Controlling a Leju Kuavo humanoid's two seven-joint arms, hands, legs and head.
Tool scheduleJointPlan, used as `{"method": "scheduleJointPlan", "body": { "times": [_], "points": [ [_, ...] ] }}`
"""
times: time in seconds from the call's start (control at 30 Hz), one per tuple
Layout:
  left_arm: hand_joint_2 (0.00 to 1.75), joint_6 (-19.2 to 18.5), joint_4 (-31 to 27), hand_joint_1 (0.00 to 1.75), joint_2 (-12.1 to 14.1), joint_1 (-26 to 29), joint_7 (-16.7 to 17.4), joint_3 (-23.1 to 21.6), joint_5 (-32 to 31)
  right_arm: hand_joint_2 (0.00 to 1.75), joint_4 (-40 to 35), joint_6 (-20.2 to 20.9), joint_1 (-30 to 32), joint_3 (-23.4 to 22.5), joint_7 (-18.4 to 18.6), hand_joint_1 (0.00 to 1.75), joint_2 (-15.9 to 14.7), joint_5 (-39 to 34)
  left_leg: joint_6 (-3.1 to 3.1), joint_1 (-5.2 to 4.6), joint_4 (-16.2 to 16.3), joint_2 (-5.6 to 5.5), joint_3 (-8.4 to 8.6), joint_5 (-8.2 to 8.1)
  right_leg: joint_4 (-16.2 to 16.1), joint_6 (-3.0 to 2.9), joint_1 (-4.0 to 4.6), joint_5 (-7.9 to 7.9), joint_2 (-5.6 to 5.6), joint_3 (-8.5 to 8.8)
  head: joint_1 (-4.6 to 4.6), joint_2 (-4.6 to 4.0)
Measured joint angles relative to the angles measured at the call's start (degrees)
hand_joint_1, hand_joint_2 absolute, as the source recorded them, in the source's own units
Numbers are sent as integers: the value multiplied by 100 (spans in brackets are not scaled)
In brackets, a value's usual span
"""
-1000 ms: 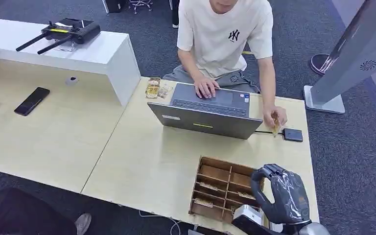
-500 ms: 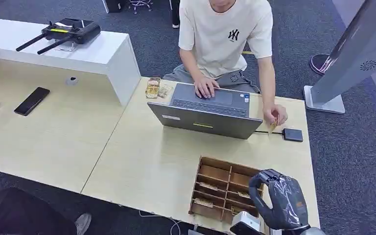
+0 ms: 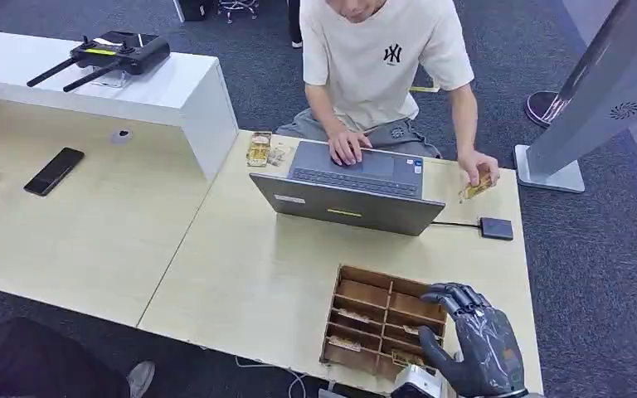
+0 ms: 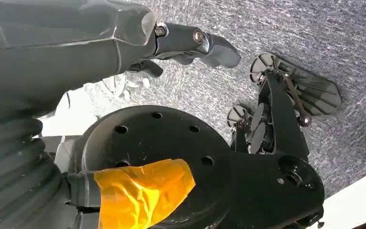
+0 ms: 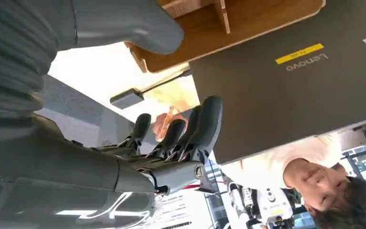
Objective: Pass the card to the sensor for recognition and then transmit it.
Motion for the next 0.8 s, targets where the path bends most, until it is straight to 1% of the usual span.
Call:
{"method": "scheduleJointPlan", "body": {
  "times": [0.07, 0.1, 0.13, 0.2, 0.23, 0.27, 0.33, 0.4, 0.43, 0.47, 0.5, 0.53, 0.6, 0.63, 0.7, 0.73, 0.8],
  "points": [
    [175, 0, 0, 0, 0, 0, 0, -4, 22, 175, -18, 7, 24, 0, 20, 73, -11, 2, 0, 0, 0, 0, 0, 0, 0, 0, 0, 0, 0, 0, 0, 0],
    [175, 0, 0, 0, 0, 0, 0, -7, 22, 175, -26, 9, 31, 0, 33, 66, -15, 6, 0, 0, 0, 0, 0, 0, 0, 0, 0, 0, 0, 0, 0, 0],
    [175, 0, 0, 0, 0, 0, 0, -9, 22, 175, -31, 9, 33, 0, 37, 70, -17, 9, 0, 0, 0, 0, 0, 0, 0, 0, 0, 0, 0, 0, 0, 0],
    [175, 0, 0, 0, 0, 0, 0, -13, 31, 175, -42, 11, 41, 0, 50, 66, -31, 9, 0, 0, 0, 0, 1, 0, 0, 0, 0, 0, 0, 0, 0, 0],
    [175, -2, 0, 0, 0, 0, 0, -20, 40, 175, -44, 18, 46, 0, 52, 77, -39, 9, 0, 0, 0, 0, 1, 0, 0, 0, 0, 0, 0, 0, 0, 0],
    [175, -2, 0, 0, -2, 0, 0, -31, 48, 175, -50, 29, 53, 0, 61, 79, -48, 11, 0, 0, 0, 0, 1, 0, 0, 0, 0, 0, 0, 0, 2, 0],
    [175, -2, 0, 0, -2, 0, 0, -48, 88, 175, -79, 44, 73, 0, 103, 73, -66, 18, 0, 0, 0, 0, 1, 0, 0, 0, 0, 0, 0, 0, 2, 0],
    [175, -7, 0, 0, -4, 0, 0, -79, 131, 175, -107, 72, 97, 0, 120, 75, -103, 18, 0, 0, 0, 0, 0, 0, 0, 0, 0, 0, 0, 0, 2, 0],
    [175, -9, 0, 0, -4, 0, 0, -85, 142, 175, -120, 90, 105, 0, 125, 86, -116, 17, 0, 0, 0, 0, 0, 0, 0, 0, 0, 0, 0, 0, 2, 0],
    [175, -11, 0, 0, -4, -1, 0, -87, 155, 175, -136, 98, 113, 2, 138, 91, -131, 13, 0, 0, 0, 0, 0, 0, 0, 0, 0, 0, 0, 0, 0, 0],
    [175, -15, 0, 0, -7, -1, 0, -92, 169, 175, -147, 120, 118, 2, 138, 87, -133, 4, 0, 0, 0, 0, 0, 0, 0, 0, 0, 0, 0, 0, 0, 0],
    [175, -17, 0, 0, -7, -1, 0, -96, 182, 175, -153, 138, 121, 4, 146, 80, -138, -15, 0, 0, 0, 0, 0, 0, 0, 0, 0, 0, 0, 0, 0, 0],
    [175, -22, 0, 0, -7, -1, 0, -103, 193, 175, -153, 160, 121, 15, 160, 91, -138, -41, 0, 0, 0, 0, 0, 0, 0, 0, 0, 0, 0, 0, 2, 0],
    [175, -24, 0, 0, -7, -1, 0, -105, 197, 175, -153, 168, 121, 22, 160, 86, -138, -42, 0, 0, 0, 0, 0, 0, 0, 0, 0, 0, 0, 0, 0, 0],
    [175, -28, 0, 0, -7, -2, 0, -109, 212, 175, -151, 219, 120, 35, 157, 80, -138, -46, 0, 0, 0, 0, 0, 0, 0, 0, 0, 0, 0, 0, 0, 0],
    [175, -33, 0, 0, -7, -2, 0, -114, 223, 175, -149, 223, 120, 50, 155, 80, -138, -50, 0, 0, 0, 0, 0, 0, 0, 0, 0, 0, 0, 0, 2, 0],
    [175, -42, 0, 0, -7, -2, 0, -120, 227, 175, -142, 234, 113, 76, 146, 73, -138, -48, 0, 0, 0, 0, 0, 0, 0, 0, 0, 0, 0, 0, 0, 0]
  ]
}}
